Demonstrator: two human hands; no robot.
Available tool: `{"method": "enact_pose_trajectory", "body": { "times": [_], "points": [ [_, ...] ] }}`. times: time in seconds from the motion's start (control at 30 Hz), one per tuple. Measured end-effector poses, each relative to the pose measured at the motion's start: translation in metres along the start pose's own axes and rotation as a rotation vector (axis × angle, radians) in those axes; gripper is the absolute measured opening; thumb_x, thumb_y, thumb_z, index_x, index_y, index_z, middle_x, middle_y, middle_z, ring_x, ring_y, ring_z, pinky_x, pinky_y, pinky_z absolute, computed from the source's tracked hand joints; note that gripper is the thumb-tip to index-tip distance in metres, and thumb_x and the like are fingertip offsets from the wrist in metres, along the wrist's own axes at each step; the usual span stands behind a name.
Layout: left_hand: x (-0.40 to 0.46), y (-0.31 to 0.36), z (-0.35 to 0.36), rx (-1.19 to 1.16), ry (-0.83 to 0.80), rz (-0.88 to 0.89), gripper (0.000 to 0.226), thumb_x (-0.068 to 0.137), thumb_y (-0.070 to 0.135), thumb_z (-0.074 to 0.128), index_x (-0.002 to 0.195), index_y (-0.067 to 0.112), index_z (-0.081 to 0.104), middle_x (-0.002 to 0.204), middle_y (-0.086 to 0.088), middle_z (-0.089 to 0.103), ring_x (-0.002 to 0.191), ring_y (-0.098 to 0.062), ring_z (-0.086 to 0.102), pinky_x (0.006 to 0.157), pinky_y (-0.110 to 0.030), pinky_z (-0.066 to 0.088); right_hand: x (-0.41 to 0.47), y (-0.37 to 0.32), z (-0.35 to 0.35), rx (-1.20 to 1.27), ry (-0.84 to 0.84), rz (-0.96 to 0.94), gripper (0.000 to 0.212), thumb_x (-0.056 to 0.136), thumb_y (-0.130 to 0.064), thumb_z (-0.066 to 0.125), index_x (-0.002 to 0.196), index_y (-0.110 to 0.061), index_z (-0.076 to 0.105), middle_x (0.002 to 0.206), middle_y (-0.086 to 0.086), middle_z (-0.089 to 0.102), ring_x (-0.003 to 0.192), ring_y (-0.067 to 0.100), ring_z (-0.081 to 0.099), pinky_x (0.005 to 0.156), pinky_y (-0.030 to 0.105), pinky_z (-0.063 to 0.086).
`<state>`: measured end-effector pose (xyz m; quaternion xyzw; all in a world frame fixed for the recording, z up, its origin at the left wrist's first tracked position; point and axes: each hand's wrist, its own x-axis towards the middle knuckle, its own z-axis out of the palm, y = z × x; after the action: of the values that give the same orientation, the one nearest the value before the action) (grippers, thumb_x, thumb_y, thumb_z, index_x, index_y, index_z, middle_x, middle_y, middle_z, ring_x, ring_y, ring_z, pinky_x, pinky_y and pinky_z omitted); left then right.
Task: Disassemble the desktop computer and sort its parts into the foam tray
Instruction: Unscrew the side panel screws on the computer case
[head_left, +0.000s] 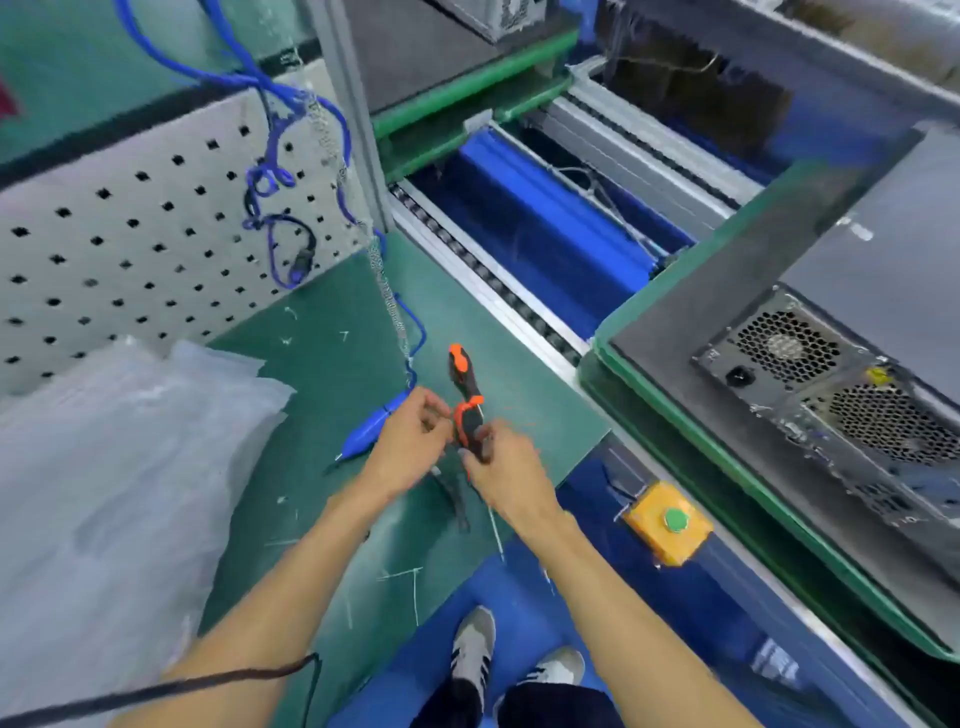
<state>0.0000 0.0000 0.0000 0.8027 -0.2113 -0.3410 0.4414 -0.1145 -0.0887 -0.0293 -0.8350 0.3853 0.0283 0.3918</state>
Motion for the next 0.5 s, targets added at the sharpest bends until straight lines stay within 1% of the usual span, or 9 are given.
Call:
{"method": "enact_pose_trajectory", "body": {
  "times": [0.07,0.1,0.17,0.23,0.33,0.4,0.5],
  "points": [
    [-0.005,-0.008,-0.009,0.028,-0.022,-0.037,0.017,0.093,0.003,0.054,0.090,0.020,0.051,0.072,-0.005,0.063,0.056,-0.018,0.058,0.063,-0.034,0.049,0.003,-0.008,0.008,-0.046,0.040,0.007,0.030,0.092,-0.031,0.069,0.112,-0.014,0.054,0.108,0.007,0.062,0.097,0.033,0.062,0.073,0.036,0.044],
    [-0.009,-0.012,-0.011,0.038,-0.039,-0.056,0.016,0.093,0.005,0.054,0.090,0.020,0.051,0.074,-0.005,0.064,0.056,-0.017,0.059,0.065,-0.034,0.050,0.005,-0.009,0.011,-0.059,0.058,0.012,0.032,0.092,-0.029,0.070,0.113,-0.014,0.052,0.112,0.007,0.059,0.098,0.033,0.062,0.074,0.037,0.043],
    [-0.016,-0.015,-0.013,0.037,-0.061,-0.087,0.016,0.094,0.006,0.053,0.090,0.021,0.051,0.075,-0.005,0.065,0.056,-0.016,0.059,0.067,-0.033,0.051,0.008,-0.012,0.015,-0.066,0.079,0.038,0.034,0.091,-0.023,0.071,0.113,-0.011,0.049,0.115,0.009,0.056,0.099,0.034,0.061,0.076,0.040,0.044],
    [-0.020,-0.017,-0.016,0.024,-0.069,-0.096,0.016,0.095,0.005,0.052,0.090,0.020,0.052,0.074,-0.005,0.064,0.056,-0.016,0.057,0.066,-0.032,0.050,0.011,-0.012,0.016,-0.072,0.087,0.061,0.034,0.090,-0.020,0.071,0.112,-0.009,0.046,0.115,0.010,0.056,0.099,0.035,0.061,0.076,0.040,0.045],
    [-0.020,-0.016,-0.017,0.027,-0.078,-0.093,0.014,0.095,0.003,0.052,0.091,0.016,0.054,0.073,-0.005,0.064,0.054,-0.014,0.056,0.062,-0.026,0.049,0.015,-0.009,0.014,-0.036,0.114,0.086,0.035,0.087,-0.016,0.070,0.108,-0.010,0.043,0.109,0.010,0.055,0.093,0.036,0.061,0.069,0.038,0.042],
    [-0.020,-0.014,-0.014,0.020,-0.089,-0.088,0.014,0.095,0.004,0.052,0.090,0.016,0.055,0.073,-0.006,0.064,0.055,-0.015,0.056,0.061,-0.025,0.049,0.016,-0.007,0.013,0.013,0.116,0.091,0.037,0.086,-0.019,0.070,0.109,-0.013,0.043,0.107,0.009,0.056,0.092,0.035,0.061,0.070,0.038,0.044],
    [-0.018,-0.008,-0.009,0.022,-0.097,-0.070,0.014,0.095,0.004,0.052,0.089,0.016,0.056,0.071,-0.004,0.064,0.057,-0.016,0.057,0.061,-0.026,0.049,0.015,-0.007,0.008,0.101,0.152,0.096,0.036,0.083,-0.027,0.070,0.109,-0.014,0.049,0.106,0.004,0.056,0.089,0.030,0.060,0.075,0.040,0.049]
  ]
}}
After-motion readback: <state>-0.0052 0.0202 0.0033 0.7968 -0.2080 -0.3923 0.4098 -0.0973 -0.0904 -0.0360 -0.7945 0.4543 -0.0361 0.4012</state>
